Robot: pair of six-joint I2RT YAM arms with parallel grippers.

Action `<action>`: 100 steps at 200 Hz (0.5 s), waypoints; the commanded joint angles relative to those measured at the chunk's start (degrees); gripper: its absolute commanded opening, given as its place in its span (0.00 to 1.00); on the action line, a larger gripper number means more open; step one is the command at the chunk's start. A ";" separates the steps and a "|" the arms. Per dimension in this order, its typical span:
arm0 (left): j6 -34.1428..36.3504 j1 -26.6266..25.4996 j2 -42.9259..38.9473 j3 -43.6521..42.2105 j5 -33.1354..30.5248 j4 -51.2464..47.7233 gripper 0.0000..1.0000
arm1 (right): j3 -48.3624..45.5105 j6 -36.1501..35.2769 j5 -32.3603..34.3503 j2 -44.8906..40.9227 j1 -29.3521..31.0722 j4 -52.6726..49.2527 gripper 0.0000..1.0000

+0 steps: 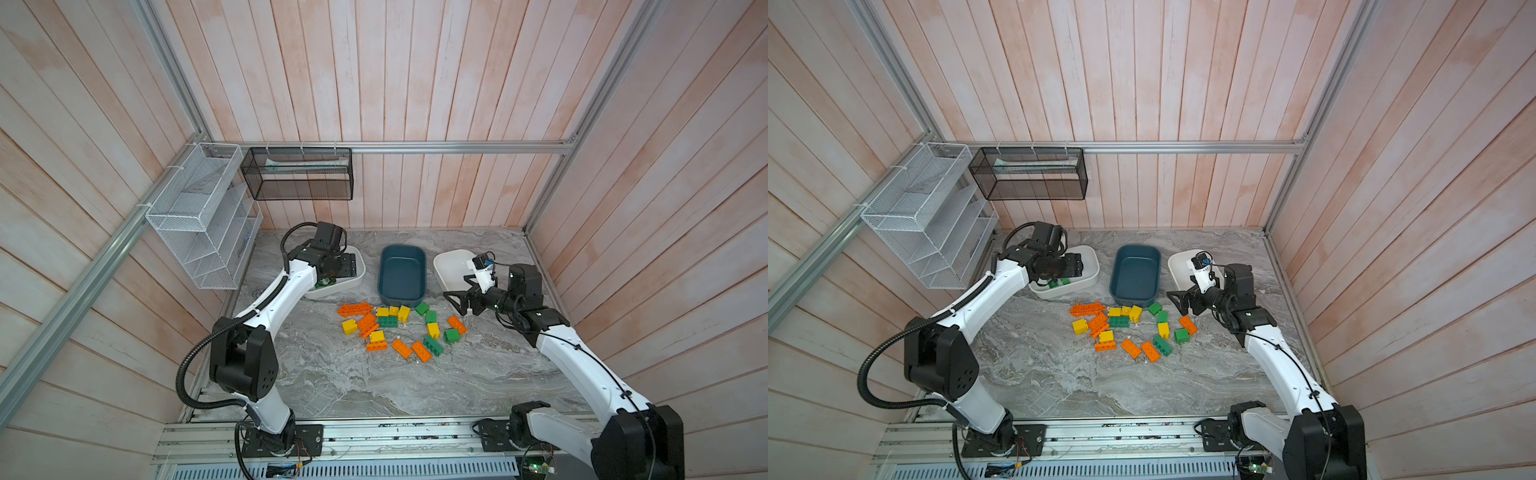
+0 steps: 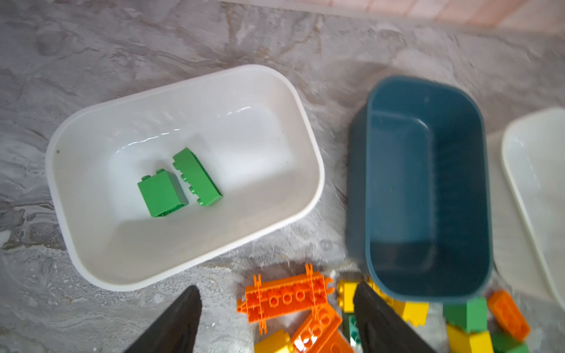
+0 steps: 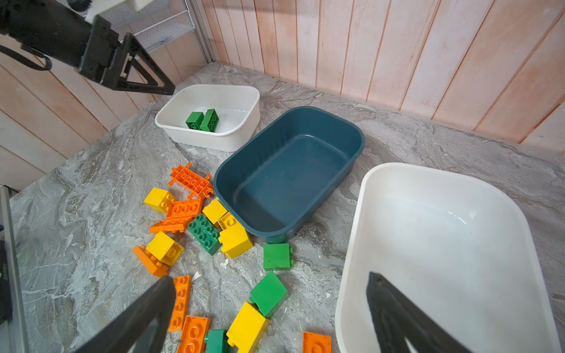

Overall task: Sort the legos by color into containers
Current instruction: 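Move the second green brick into the white tub and open, then lower the left gripper onto the orange cross-shaped brick and grasp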

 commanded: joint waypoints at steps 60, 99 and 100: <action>46.45 3.92 1.84 -6.32 20.60 -0.98 0.73 | 0.49 1.02 -2.10 -0.58 -0.28 0.89 0.98; 56.60 2.67 6.69 -5.60 18.81 -2.56 0.74 | 0.68 0.44 -1.01 -1.88 -0.33 -1.16 0.98; 56.78 2.65 6.72 -5.72 18.69 -2.47 0.74 | 0.67 0.47 -1.01 -1.89 -0.30 -1.17 0.98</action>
